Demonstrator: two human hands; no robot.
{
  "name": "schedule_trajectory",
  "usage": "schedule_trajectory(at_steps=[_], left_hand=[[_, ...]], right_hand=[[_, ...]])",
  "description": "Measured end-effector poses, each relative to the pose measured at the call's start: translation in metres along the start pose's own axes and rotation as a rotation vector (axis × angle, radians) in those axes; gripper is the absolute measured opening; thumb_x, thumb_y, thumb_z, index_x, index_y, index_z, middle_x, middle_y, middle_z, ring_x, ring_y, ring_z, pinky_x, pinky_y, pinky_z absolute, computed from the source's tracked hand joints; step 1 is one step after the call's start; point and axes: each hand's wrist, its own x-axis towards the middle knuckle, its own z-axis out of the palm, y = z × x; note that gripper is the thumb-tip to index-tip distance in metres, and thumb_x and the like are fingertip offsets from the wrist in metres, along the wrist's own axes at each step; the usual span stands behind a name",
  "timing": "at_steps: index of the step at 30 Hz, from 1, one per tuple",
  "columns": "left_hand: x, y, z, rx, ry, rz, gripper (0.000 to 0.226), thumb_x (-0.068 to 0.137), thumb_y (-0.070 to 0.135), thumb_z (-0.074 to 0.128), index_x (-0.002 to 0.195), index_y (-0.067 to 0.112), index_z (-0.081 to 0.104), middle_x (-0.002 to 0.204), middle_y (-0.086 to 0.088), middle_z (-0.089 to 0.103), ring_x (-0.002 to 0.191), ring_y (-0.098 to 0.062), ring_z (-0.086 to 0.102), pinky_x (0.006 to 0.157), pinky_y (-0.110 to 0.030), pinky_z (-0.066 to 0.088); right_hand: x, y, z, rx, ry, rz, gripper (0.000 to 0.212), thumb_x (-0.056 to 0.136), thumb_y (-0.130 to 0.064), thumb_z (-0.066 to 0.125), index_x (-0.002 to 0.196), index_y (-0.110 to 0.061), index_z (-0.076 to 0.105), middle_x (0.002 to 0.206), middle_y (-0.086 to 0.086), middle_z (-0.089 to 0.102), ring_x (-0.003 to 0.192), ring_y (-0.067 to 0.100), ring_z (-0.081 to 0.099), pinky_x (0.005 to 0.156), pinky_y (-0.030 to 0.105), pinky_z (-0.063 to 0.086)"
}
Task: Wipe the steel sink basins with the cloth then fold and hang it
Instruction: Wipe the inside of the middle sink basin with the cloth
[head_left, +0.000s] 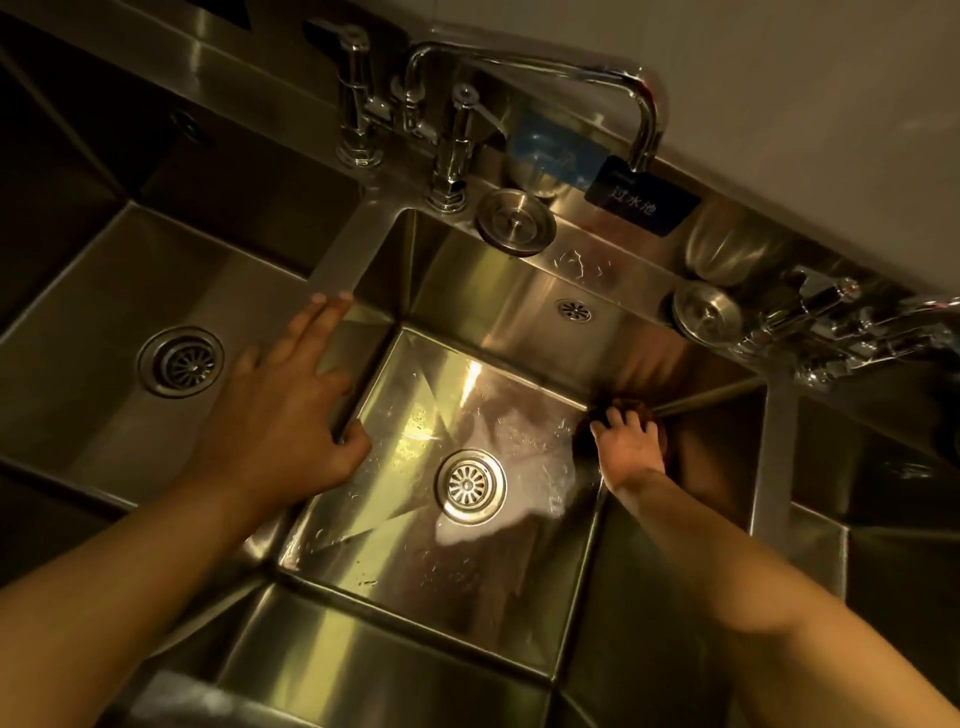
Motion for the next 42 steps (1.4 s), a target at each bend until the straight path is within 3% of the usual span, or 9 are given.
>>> schedule_trajectory(at_steps=[6, 12, 18, 23, 27, 32, 35, 39, 42], left_hand=[[0.001, 0.0, -0.001, 0.005, -0.004, 0.008, 0.033, 0.07, 0.053, 0.061, 0.084, 0.025, 0.072, 0.175, -0.001, 0.011, 0.161, -0.022, 0.012, 0.102, -0.058, 0.042], [0.002, 0.006, -0.004, 0.047, -0.036, -0.024, 0.034, 0.073, 0.055, 0.056, 0.085, 0.028, 0.073, 0.174, -0.002, 0.012, 0.161, -0.02, 0.01, 0.105, -0.055, 0.04], [-0.001, 0.005, -0.01, -0.008, -0.075, -0.037, 0.027, 0.078, 0.048, 0.072, 0.093, 0.026, 0.074, 0.175, 0.002, 0.009, 0.162, -0.017, 0.004, 0.111, -0.059, 0.034], [0.0, 0.005, -0.006, 0.026, -0.091, -0.056, 0.029, 0.074, 0.052, 0.068, 0.093, 0.031, 0.072, 0.175, 0.005, 0.004, 0.161, -0.014, -0.002, 0.11, -0.063, 0.036], [-0.001, 0.006, -0.005, 0.017, -0.078, -0.046, 0.032, 0.074, 0.054, 0.055, 0.089, 0.031, 0.07, 0.175, 0.007, 0.004, 0.161, -0.013, -0.003, 0.109, -0.065, 0.038], [-0.001, 0.006, -0.005, 0.028, -0.089, -0.046, 0.033, 0.071, 0.051, 0.059, 0.092, 0.029, 0.073, 0.175, 0.008, 0.003, 0.161, -0.012, -0.002, 0.108, -0.063, 0.038], [-0.001, 0.007, -0.007, 0.028, -0.098, -0.058, 0.029, 0.071, 0.05, 0.063, 0.09, 0.031, 0.072, 0.175, 0.009, 0.001, 0.161, -0.011, -0.004, 0.11, -0.064, 0.035], [-0.001, 0.008, -0.009, 0.016, -0.095, -0.061, 0.028, 0.071, 0.049, 0.065, 0.089, 0.029, 0.072, 0.175, 0.008, 0.002, 0.161, -0.013, -0.001, 0.111, -0.064, 0.036], [0.0, 0.006, -0.009, 0.034, -0.103, -0.058, 0.028, 0.073, 0.047, 0.073, 0.093, 0.027, 0.074, 0.175, 0.006, 0.002, 0.162, -0.015, -0.001, 0.111, -0.063, 0.036]], right_hand=[[0.018, -0.042, 0.024, 0.92, 0.07, 0.483, 0.055, 0.099, -0.024, 0.056, 0.151, -0.02, 0.04, 0.161, 0.012, 0.024, 0.144, 0.043, 0.028, 0.116, 0.048, 0.033], [0.04, -0.085, 0.049, 1.034, 0.163, 0.593, 0.06, 0.102, -0.036, 0.047, 0.157, -0.021, 0.031, 0.161, 0.015, 0.025, 0.142, 0.047, 0.025, 0.119, 0.049, 0.023], [0.055, -0.159, 0.019, 0.932, 0.263, 0.354, 0.062, 0.103, -0.041, 0.044, 0.16, -0.025, 0.025, 0.164, 0.011, 0.023, 0.144, 0.044, 0.023, 0.116, 0.05, 0.03], [0.041, -0.232, -0.002, 0.797, 0.321, -0.072, 0.066, 0.099, -0.037, 0.046, 0.16, -0.025, 0.024, 0.16, 0.011, 0.03, 0.135, 0.038, 0.034, 0.108, 0.046, 0.037], [-0.01, -0.286, 0.017, 0.676, 0.215, -0.409, 0.067, 0.1, -0.035, 0.046, 0.161, -0.024, 0.021, 0.164, 0.012, 0.023, 0.145, 0.041, 0.026, 0.114, 0.055, 0.031], [-0.08, -0.273, 0.087, 0.449, 0.213, -0.914, 0.059, 0.103, -0.037, 0.045, 0.159, -0.025, 0.029, 0.162, 0.009, 0.032, 0.137, 0.039, 0.038, 0.109, 0.052, 0.038], [-0.092, -0.224, 0.115, 0.378, 0.239, -0.981, 0.06, 0.1, -0.036, 0.055, 0.156, -0.027, 0.035, 0.16, 0.005, 0.035, 0.136, 0.034, 0.041, 0.108, 0.049, 0.043], [-0.082, -0.164, 0.126, 0.205, 0.193, -0.958, 0.057, 0.105, -0.03, 0.041, 0.16, -0.033, 0.024, 0.166, 0.003, 0.025, 0.147, 0.033, 0.03, 0.116, 0.049, 0.032], [-0.064, -0.126, 0.123, 0.283, 0.325, -0.781, 0.05, 0.102, -0.016, 0.049, 0.152, -0.023, 0.048, 0.156, 0.013, 0.045, 0.141, 0.04, 0.044, 0.11, 0.054, 0.043]])
